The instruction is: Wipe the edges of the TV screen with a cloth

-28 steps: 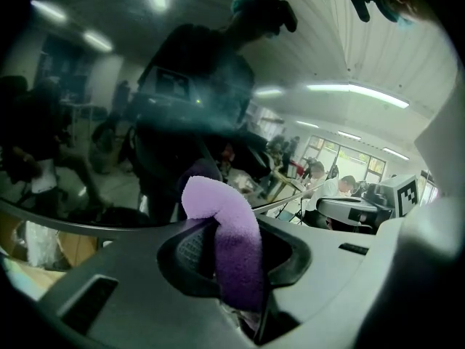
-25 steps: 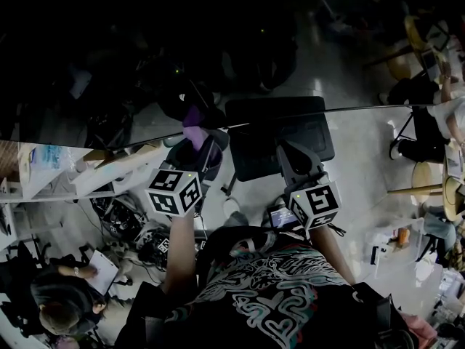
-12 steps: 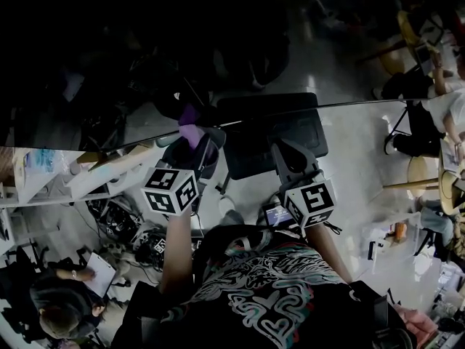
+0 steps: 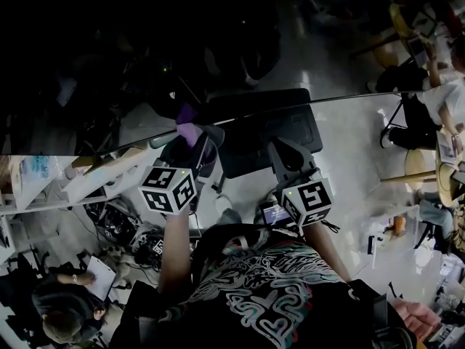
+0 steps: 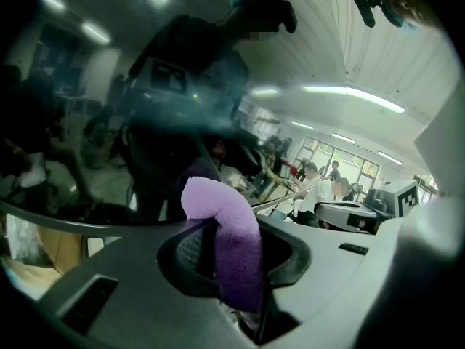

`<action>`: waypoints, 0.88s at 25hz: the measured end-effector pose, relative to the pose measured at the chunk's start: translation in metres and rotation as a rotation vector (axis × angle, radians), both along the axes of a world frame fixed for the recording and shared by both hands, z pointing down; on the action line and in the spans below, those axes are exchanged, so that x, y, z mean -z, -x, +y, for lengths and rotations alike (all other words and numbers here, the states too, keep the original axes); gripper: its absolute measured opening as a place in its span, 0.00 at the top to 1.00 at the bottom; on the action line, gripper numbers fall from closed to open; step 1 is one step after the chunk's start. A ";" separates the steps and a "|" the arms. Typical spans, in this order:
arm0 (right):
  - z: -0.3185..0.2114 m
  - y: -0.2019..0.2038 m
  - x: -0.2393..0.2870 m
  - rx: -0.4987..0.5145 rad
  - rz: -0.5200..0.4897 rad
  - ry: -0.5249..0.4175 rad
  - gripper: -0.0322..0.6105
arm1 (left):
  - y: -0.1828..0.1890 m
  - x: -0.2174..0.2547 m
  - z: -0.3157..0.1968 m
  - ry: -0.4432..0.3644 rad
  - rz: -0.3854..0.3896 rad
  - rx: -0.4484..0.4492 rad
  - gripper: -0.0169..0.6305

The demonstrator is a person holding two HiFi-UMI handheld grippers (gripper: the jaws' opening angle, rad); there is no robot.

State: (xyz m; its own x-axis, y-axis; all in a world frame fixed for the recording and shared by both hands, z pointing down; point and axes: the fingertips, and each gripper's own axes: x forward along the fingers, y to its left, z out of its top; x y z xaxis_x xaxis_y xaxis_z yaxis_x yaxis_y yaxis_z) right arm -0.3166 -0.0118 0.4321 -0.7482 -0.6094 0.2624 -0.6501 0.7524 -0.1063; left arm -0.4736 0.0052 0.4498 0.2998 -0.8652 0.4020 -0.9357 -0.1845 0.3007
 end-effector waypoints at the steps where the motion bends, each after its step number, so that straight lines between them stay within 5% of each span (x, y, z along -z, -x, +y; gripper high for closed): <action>1: 0.000 -0.002 0.000 -0.003 0.000 0.000 0.90 | -0.002 0.000 -0.001 0.000 0.001 -0.004 0.81; 22: -0.013 -0.024 -0.003 -0.037 -0.002 0.020 0.90 | -0.044 0.001 -0.018 0.001 0.015 -0.089 0.81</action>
